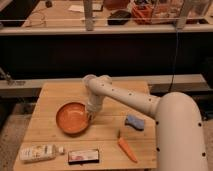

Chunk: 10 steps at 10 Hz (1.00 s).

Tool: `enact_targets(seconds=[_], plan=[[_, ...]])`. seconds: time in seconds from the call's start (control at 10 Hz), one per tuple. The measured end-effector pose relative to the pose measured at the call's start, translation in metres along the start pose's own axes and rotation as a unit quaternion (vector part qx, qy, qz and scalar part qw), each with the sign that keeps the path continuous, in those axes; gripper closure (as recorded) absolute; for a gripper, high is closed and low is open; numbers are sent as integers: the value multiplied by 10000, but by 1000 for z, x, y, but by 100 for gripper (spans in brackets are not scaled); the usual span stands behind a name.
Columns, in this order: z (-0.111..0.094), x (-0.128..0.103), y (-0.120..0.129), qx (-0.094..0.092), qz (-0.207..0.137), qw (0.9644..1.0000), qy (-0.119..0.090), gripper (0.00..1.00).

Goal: Drag the ceramic bowl in a circle

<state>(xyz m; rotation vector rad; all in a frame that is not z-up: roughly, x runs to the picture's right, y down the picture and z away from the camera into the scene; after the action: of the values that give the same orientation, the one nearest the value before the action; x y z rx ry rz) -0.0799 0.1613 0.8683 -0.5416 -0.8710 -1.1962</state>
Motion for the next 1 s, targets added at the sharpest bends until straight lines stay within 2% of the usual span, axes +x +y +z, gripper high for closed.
enact_targets(seconds=[0.2,0.5,0.8,1.0], plan=[[-9,17,3,-78,89,9998,187,100],[-18,21,14,-66,426,9985,332,100],[-47,39,57,-72,958,9937,582,100],[-70,50,99,-107,1478,9862,733,100]])
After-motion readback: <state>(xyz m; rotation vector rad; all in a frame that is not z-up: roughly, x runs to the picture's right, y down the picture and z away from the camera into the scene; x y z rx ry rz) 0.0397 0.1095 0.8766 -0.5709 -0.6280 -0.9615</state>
